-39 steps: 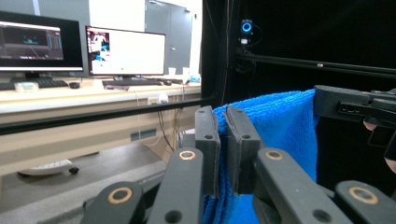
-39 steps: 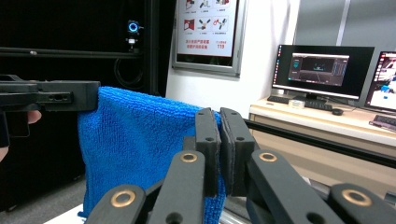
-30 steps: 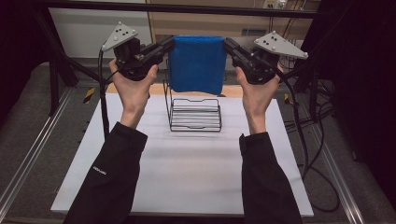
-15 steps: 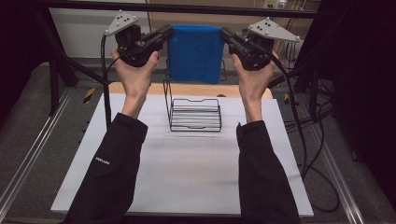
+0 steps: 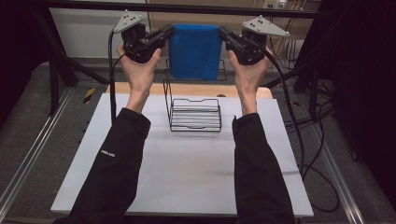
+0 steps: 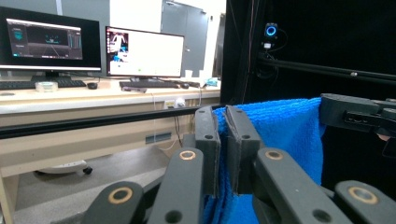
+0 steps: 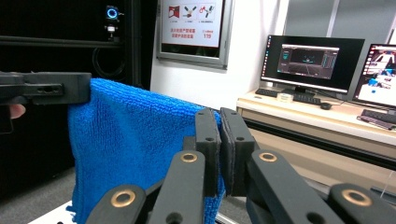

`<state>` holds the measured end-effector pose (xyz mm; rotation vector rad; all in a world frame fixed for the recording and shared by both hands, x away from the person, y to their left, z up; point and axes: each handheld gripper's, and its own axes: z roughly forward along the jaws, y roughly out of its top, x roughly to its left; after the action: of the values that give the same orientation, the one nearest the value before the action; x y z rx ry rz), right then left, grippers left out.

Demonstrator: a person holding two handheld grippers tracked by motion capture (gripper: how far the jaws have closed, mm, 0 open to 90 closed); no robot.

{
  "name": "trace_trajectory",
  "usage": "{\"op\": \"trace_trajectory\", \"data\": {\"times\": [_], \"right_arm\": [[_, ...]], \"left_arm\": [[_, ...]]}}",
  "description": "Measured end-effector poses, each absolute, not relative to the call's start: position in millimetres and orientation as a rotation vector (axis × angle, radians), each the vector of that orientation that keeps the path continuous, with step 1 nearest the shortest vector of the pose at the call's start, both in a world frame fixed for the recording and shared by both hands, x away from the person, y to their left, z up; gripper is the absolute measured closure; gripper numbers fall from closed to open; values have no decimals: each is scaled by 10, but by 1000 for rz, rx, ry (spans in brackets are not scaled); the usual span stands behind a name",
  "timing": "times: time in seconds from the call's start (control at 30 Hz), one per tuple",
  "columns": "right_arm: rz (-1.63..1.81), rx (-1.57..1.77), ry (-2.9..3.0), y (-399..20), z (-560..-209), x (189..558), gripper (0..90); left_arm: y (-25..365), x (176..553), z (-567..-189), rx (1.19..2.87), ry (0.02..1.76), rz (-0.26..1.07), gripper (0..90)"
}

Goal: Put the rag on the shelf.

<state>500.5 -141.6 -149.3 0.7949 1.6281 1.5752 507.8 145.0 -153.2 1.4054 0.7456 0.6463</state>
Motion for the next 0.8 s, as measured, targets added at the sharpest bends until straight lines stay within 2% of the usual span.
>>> {"op": "trace_trajectory", "data": {"times": [0.8], "right_arm": [[1534, 808, 1732, -1457, -1852, 4989, 871]], "left_arm": [[1485, 5054, -1896, 1501, 717, 637, 837]]}}
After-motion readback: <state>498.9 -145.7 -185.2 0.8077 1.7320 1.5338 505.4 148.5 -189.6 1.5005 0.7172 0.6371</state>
